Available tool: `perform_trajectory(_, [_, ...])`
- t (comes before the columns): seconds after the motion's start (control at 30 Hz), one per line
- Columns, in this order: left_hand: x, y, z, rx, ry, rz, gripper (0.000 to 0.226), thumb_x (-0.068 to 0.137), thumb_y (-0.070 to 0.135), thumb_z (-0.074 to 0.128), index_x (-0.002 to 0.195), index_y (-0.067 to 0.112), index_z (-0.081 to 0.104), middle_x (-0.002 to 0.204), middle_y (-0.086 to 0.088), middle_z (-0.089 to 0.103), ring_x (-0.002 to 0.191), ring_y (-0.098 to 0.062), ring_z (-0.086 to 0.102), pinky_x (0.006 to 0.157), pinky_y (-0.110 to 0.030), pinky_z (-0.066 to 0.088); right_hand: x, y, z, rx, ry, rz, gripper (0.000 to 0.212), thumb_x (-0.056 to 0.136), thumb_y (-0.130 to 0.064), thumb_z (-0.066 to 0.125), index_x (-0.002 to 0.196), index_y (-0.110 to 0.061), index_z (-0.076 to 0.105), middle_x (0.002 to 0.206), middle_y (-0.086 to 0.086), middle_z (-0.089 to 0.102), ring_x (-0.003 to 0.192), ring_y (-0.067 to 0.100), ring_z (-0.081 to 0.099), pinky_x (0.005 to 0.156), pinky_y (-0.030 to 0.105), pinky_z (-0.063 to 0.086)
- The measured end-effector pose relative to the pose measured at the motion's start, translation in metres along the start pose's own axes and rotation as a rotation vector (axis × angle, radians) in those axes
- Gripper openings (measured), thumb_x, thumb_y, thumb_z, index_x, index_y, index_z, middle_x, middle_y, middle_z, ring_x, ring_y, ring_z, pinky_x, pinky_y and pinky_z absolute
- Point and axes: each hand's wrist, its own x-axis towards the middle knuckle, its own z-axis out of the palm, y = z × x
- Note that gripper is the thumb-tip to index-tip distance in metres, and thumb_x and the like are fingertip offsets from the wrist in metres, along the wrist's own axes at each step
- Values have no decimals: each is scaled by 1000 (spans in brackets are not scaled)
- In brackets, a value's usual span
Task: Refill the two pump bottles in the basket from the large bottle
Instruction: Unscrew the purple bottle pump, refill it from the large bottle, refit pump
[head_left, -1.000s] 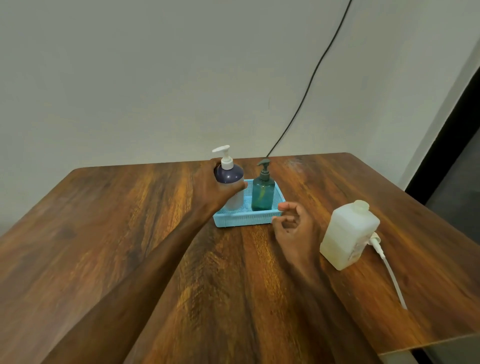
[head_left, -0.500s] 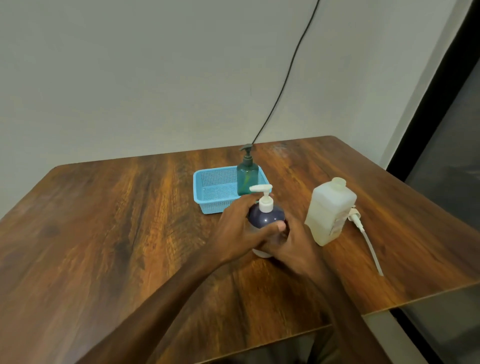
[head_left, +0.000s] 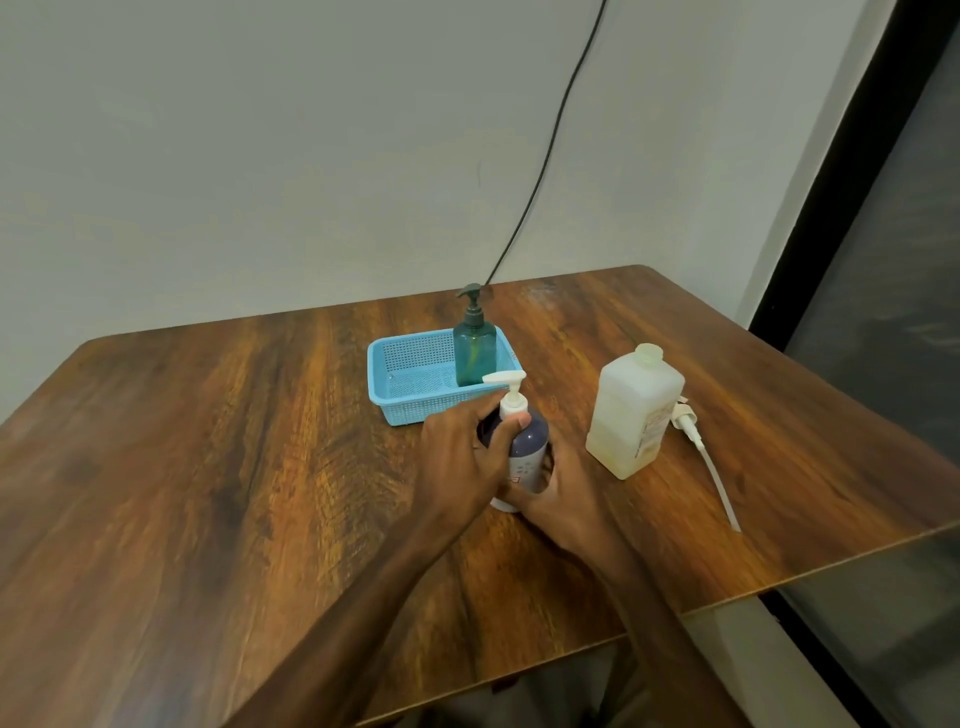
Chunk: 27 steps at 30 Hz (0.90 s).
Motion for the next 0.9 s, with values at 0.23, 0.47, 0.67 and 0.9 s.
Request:
perform_trajectory(0.23, [6,16,12,-161,205,-282,35,67,47,92,80,23,70,78,13,72,74,1,68,63,-14,52,11,-4,-5,-21,-133,69,79,79,-37,77,145,-23,35,146,-4,45,131,13,46,103,23,35])
perform_trajectory(0.47, [17,16,31,-229,23,-260,22,82,50,80,92,37,65,84,19,70,81,5,66,67,-15,52,-6,-9,-3,-19,26,-5,78,78,-45,78,142,-30,37,142,-9,48,129,10,48,93,15,35])
perform_trajectory(0.67, [3,6,30,-313,-55,-132,14,98,38,67,101,25,71,94,13,72,97,1,65,83,-15,51,0,-4,-4,72,-24,-13,91,60,-60,84,135,-31,43,123,-18,54,98,-10,47,88,8,39])
perform_trajectory(0.9, [-7,-9,12,-423,-151,-62,29,105,32,55,130,21,63,124,10,70,120,-8,64,101,-34,54,2,1,-5,154,9,-112,80,63,-36,89,128,-43,44,107,-38,51,96,-15,54,79,6,42])
